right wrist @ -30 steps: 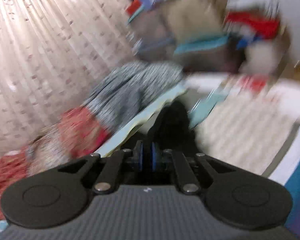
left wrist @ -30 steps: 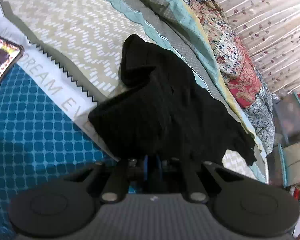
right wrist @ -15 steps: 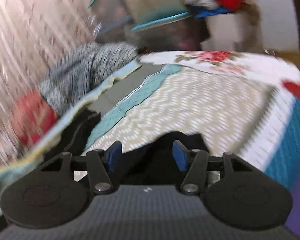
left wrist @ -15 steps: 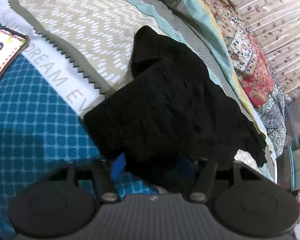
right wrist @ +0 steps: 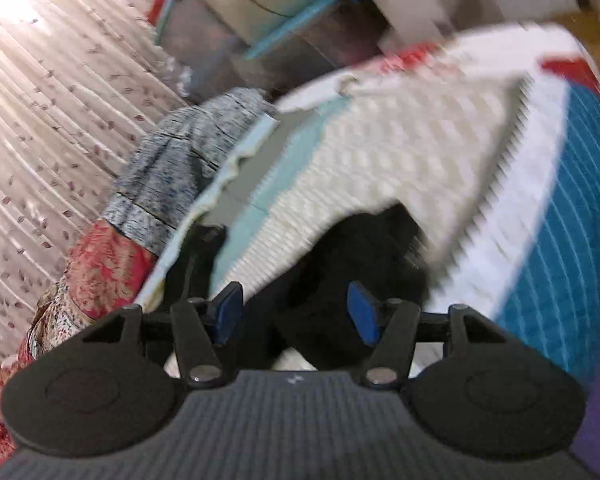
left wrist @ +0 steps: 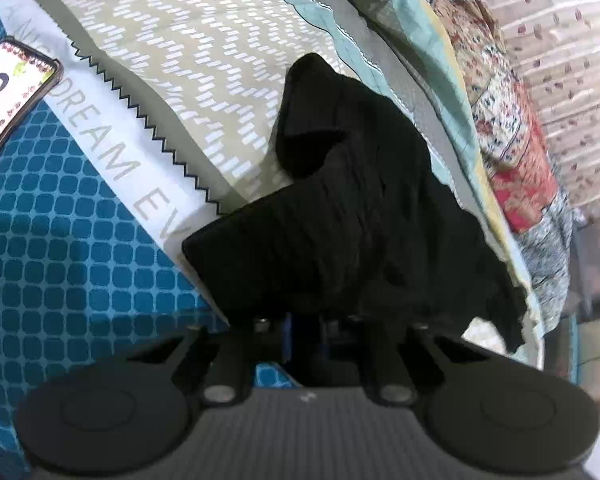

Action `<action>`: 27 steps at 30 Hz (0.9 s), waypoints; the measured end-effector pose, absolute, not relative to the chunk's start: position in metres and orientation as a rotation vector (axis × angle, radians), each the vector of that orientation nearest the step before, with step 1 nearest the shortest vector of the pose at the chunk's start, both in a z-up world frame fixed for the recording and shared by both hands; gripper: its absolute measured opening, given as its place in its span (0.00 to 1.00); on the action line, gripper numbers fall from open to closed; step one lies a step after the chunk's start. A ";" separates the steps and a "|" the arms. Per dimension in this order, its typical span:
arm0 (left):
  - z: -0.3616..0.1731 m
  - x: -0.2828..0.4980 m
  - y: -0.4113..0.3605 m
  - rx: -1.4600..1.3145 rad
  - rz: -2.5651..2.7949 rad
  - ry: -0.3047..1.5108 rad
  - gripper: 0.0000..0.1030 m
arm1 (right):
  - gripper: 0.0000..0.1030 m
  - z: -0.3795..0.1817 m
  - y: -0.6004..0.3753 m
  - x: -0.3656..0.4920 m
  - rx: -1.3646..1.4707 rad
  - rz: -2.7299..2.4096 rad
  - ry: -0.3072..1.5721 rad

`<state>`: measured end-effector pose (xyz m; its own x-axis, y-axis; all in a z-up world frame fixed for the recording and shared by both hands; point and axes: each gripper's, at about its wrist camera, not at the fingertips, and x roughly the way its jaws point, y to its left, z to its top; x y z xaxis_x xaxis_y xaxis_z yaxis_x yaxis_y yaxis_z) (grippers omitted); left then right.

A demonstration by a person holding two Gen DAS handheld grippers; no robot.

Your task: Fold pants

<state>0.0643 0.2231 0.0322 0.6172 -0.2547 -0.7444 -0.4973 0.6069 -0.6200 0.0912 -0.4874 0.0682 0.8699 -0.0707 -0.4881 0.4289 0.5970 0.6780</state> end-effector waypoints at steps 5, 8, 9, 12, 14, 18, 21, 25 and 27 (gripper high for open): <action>0.047 0.060 0.228 -0.967 0.154 0.889 0.08 | 0.58 0.042 -0.519 0.165 0.973 -0.379 0.677; 0.054 0.059 0.233 -0.981 0.152 0.896 0.08 | 0.13 0.015 -0.531 0.190 1.080 -0.419 0.754; 0.057 0.060 0.234 -0.982 0.154 0.902 0.07 | 0.06 0.015 -0.534 0.195 1.091 -0.408 0.754; 0.072 0.062 0.241 -1.006 0.131 0.886 0.06 | 0.05 0.049 -0.539 0.193 1.086 -0.349 0.645; 0.092 0.062 0.243 -1.006 0.101 0.843 0.05 | 0.05 0.087 -0.544 0.181 1.065 -0.266 0.548; 0.130 0.048 0.242 -0.964 0.061 0.745 0.04 | 0.05 0.144 -0.559 0.125 1.061 -0.129 0.360; 0.136 0.026 0.241 -0.957 0.044 0.742 0.04 | 0.05 0.149 -0.571 0.083 1.052 -0.107 0.299; 0.102 -0.003 0.238 -0.960 0.108 0.853 0.04 | 0.05 0.101 -0.569 0.020 1.011 -0.209 0.382; 0.072 -0.015 0.234 -0.979 0.149 0.934 0.04 | 0.05 0.063 -0.567 0.003 1.028 -0.309 0.453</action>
<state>-0.0147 0.2339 0.0717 0.6179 -0.2837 -0.7333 -0.4977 0.5809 -0.6441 0.0027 -0.5674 0.0632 0.8658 -0.0359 -0.4991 0.4513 0.4865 0.7481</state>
